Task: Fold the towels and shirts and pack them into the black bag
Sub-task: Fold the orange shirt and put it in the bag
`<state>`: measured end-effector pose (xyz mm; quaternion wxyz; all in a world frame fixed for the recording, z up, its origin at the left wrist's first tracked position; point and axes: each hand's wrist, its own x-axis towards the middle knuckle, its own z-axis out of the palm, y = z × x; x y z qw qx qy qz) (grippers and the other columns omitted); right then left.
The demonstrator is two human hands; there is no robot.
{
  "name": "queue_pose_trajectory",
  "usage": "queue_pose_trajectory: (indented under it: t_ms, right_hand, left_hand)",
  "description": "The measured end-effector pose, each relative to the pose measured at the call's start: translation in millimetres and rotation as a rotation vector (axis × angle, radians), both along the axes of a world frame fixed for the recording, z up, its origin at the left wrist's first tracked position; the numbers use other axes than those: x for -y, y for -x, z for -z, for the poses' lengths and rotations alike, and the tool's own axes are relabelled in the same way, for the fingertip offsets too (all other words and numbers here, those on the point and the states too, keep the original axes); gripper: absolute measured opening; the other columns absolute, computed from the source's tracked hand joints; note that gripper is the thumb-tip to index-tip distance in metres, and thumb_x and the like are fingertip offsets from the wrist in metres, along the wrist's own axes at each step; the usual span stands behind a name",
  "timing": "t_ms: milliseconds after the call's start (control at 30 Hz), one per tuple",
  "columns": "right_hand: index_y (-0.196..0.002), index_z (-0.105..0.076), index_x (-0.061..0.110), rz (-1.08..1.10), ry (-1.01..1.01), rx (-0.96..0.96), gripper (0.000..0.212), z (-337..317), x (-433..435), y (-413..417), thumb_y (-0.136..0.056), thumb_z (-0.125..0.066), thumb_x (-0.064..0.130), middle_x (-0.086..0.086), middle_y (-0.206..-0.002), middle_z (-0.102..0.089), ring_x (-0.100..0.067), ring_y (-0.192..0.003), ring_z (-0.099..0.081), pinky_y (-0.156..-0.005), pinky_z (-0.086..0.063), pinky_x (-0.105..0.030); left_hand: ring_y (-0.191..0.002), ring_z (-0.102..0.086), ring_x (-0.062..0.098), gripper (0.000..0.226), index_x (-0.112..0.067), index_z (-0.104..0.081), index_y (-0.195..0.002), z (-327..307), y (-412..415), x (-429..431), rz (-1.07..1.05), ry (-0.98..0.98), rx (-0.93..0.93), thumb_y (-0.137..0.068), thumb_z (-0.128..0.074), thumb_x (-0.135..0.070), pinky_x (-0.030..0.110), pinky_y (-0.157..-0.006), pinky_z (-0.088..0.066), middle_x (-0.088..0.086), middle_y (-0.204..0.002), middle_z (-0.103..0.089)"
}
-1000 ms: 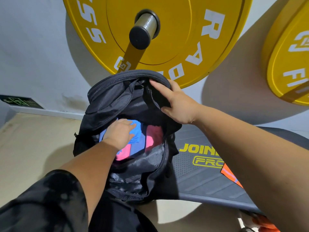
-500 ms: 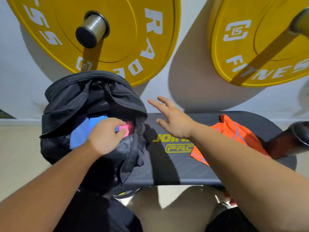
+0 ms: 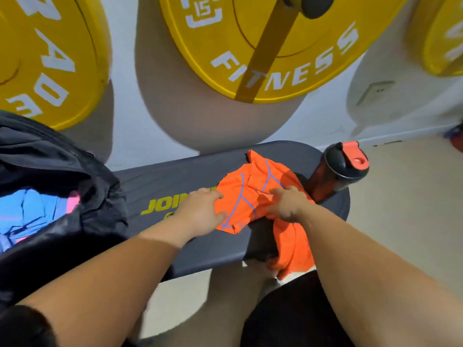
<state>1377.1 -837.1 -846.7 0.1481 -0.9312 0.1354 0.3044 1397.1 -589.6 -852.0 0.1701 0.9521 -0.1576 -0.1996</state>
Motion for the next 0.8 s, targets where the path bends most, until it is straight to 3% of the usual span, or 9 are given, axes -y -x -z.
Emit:
queue_pose_trajectory:
  t_ms: [67,200,267,333,467,533,600,700,800]
  right_hand:
    - [-0.145,-0.041,0.045,0.012,-0.016,0.007,0.093,9,4,-5,-0.057,-0.059,0.069,-0.017,-0.156,-0.028,-0.035,-0.145,-0.025,-0.116,-0.030,-0.043]
    - [-0.136,-0.053,0.038,-0.043,-0.034,-0.042,0.083,30,7,-14,-0.058,-0.051,0.064,-0.009,-0.162,-0.021,-0.034,-0.150,-0.013,-0.118,-0.023,-0.050]
    - [-0.139,-0.051,0.033,-0.034,-0.024,-0.074,0.069,29,5,-12,-0.074,-0.056,0.055,-0.005,-0.165,-0.009,-0.037,-0.151,-0.007,-0.119,-0.020,-0.051]
    - [-0.146,-0.043,0.032,0.002,-0.019,-0.077,0.064,34,8,-13,-0.085,-0.060,0.044,-0.001,-0.166,0.002,-0.036,-0.152,-0.001,-0.118,-0.017,-0.054]
    - [-0.152,-0.033,0.027,0.057,-0.045,-0.086,0.074,41,12,-17,-0.085,-0.061,0.040,-0.003,-0.166,0.007,-0.034,-0.152,0.004,-0.117,-0.012,-0.059]
    - [-0.151,-0.033,0.024,0.082,-0.037,-0.069,0.080,44,12,-18,-0.081,-0.064,0.043,-0.001,-0.165,0.000,-0.033,-0.151,-0.004,-0.116,-0.015,-0.057]
    - [-0.147,-0.041,0.022,0.142,-0.029,-0.014,0.081,40,10,-20,-0.075,-0.068,0.048,-0.001,-0.160,-0.020,-0.031,-0.145,-0.022,-0.113,-0.023,-0.052]
    - [-0.131,-0.060,0.018,0.259,-0.094,0.090,0.059,39,7,-30,-0.084,-0.059,0.054,-0.007,-0.140,-0.048,-0.034,-0.131,-0.045,-0.106,-0.038,-0.046]
    - [-0.115,-0.068,0.013,0.270,-0.119,0.163,0.052,43,9,-40,-0.087,-0.054,0.054,-0.013,-0.124,-0.062,-0.037,-0.116,-0.057,-0.097,-0.047,-0.044]
  left_hand:
    - [-0.129,-0.047,0.030,0.060,-0.033,-0.052,-0.138,21,-7,20,-0.009,-0.077,-0.054,-0.083,-0.067,-0.051,0.038,-0.108,-0.040,0.009,-0.136,-0.050]
    - [-0.137,-0.031,0.040,0.067,-0.042,-0.043,-0.143,49,-16,46,-0.046,-0.198,-0.156,-0.082,-0.062,-0.061,0.047,-0.113,-0.033,0.014,-0.155,-0.024]
    - [-0.140,-0.025,0.042,0.073,-0.041,-0.038,-0.147,56,-20,54,-0.064,-0.221,-0.212,-0.082,-0.061,-0.064,0.049,-0.114,-0.031,0.012,-0.160,-0.016]
    - [-0.140,-0.024,0.041,0.078,-0.033,-0.040,-0.147,61,-24,59,-0.091,-0.228,-0.209,-0.080,-0.063,-0.064,0.048,-0.114,-0.031,0.010,-0.160,-0.018]
    - [-0.134,-0.037,0.031,0.076,-0.012,-0.053,-0.129,63,-30,62,-0.093,-0.165,-0.090,-0.073,-0.074,-0.059,0.041,-0.109,-0.036,0.006,-0.147,-0.040]
    - [-0.132,-0.040,0.031,0.072,-0.008,-0.054,-0.126,64,-31,61,-0.092,-0.107,-0.092,-0.074,-0.078,-0.052,0.038,-0.107,-0.036,0.007,-0.140,-0.045]
    - [-0.137,-0.037,0.033,0.080,-0.006,-0.048,-0.136,63,-31,61,-0.145,-0.044,-0.104,-0.075,-0.080,-0.046,0.037,-0.111,-0.033,0.011,-0.147,-0.038]
    - [-0.143,-0.027,0.038,0.093,-0.024,-0.030,-0.152,59,-37,63,-0.312,0.003,-0.085,-0.075,-0.077,-0.046,0.043,-0.116,-0.030,0.011,-0.161,-0.011]
    - [-0.146,-0.019,0.039,0.092,-0.042,-0.020,-0.154,58,-48,69,-0.281,-0.111,-0.113,-0.078,-0.071,-0.055,0.049,-0.118,-0.026,0.010,-0.165,0.000]
